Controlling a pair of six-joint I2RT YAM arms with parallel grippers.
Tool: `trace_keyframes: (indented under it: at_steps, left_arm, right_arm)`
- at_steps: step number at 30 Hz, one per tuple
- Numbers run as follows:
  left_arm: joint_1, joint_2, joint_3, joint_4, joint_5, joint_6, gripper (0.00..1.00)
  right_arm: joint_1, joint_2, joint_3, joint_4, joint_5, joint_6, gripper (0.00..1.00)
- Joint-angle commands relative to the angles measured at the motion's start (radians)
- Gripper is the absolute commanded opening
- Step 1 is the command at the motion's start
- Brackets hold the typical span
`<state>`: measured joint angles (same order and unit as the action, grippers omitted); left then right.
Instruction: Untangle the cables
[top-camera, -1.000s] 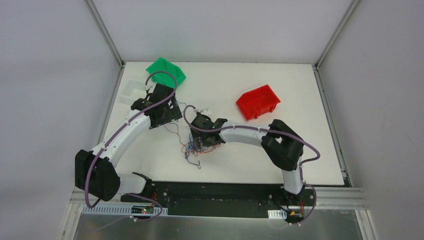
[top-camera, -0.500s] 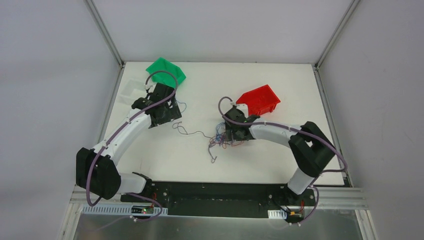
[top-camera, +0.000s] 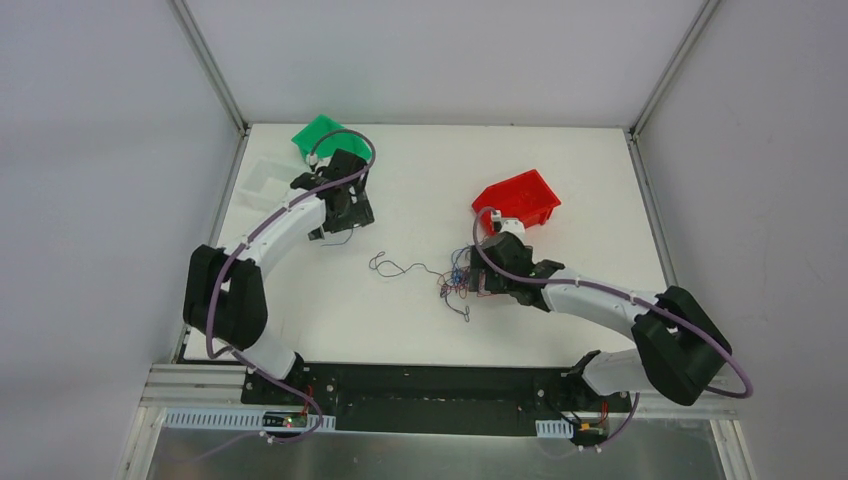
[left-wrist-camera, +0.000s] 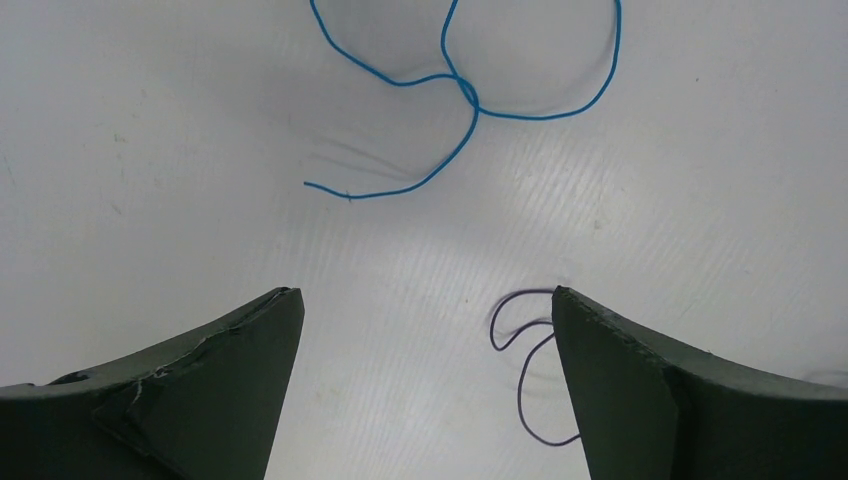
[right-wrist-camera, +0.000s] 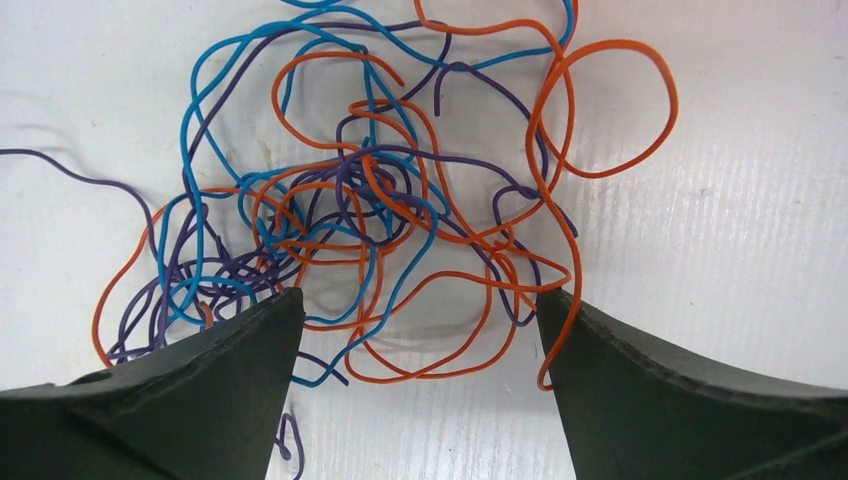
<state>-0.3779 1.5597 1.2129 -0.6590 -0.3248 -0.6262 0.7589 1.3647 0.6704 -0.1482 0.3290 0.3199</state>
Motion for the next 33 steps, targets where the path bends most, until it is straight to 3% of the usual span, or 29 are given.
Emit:
trace_keyframes:
  at_steps: [1,9,18,26,33]
  left_arm:
    - [0.006,0.082,0.101,0.022,-0.073,0.077,0.99]
    - [0.061,0.272,0.200,0.022,0.020,0.053,0.99]
    - [0.129,0.379,0.228,0.030,0.066,0.031,0.99]
    - [0.205,0.450,0.253,0.063,0.152,0.012,0.70]
    - [0.218,0.481,0.235,0.085,0.195,-0.007,0.28]
  right_arm:
    - [0.005,-0.086,-0.063,0.164,-0.021,-0.013,0.91]
    - [0.004,-0.138,-0.116,0.225,-0.031,-0.010,0.91]
    - [0.004,-0.159,-0.132,0.251,-0.048,-0.009,0.92]
    - [0.004,-0.183,-0.150,0.268,-0.053,-0.009,0.92]
    - [0.004,-0.184,-0.151,0.275,-0.052,-0.013,0.92]
